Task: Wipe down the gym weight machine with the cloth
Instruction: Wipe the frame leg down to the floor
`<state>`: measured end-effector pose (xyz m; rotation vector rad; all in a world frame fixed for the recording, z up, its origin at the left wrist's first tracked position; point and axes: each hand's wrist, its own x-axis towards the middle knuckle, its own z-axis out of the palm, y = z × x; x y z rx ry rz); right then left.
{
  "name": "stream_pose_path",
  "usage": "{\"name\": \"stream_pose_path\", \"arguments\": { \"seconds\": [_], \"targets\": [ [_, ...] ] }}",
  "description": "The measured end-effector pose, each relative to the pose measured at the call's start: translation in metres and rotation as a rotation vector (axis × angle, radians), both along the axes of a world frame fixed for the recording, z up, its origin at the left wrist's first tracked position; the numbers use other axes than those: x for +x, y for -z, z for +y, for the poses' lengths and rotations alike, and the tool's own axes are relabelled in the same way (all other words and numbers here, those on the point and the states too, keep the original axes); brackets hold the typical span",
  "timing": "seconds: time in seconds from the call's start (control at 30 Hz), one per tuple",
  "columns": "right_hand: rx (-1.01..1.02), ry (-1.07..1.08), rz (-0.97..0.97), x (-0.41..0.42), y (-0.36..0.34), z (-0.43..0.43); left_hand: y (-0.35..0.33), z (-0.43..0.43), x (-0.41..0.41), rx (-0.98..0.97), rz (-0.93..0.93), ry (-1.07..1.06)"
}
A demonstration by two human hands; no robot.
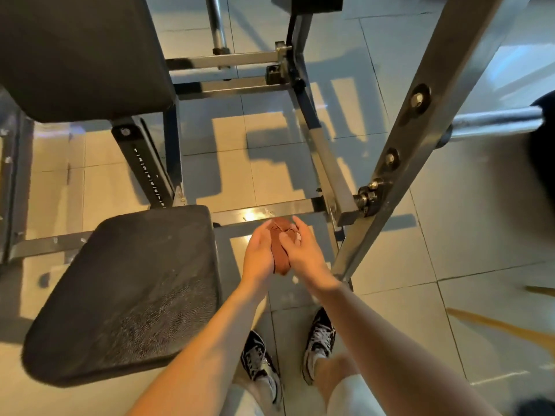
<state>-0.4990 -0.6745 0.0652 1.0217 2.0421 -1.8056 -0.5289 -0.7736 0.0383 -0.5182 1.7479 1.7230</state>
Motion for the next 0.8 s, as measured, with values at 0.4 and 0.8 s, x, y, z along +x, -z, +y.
{"name": "stream_pose_path", "arguments": {
  "seconds": [0.4,0.8],
  "targets": [
    [0.215,-0.07,0.054,-0.008,0.205,0.061,0.193,0.052,-0.005,-0.153,0.195,0.104],
    [0.704,-0.067,0.29,-0.07,0.368,0.118,0.354,0.069,-0.06,-0.523,0.611,0.595]
  ]
}}
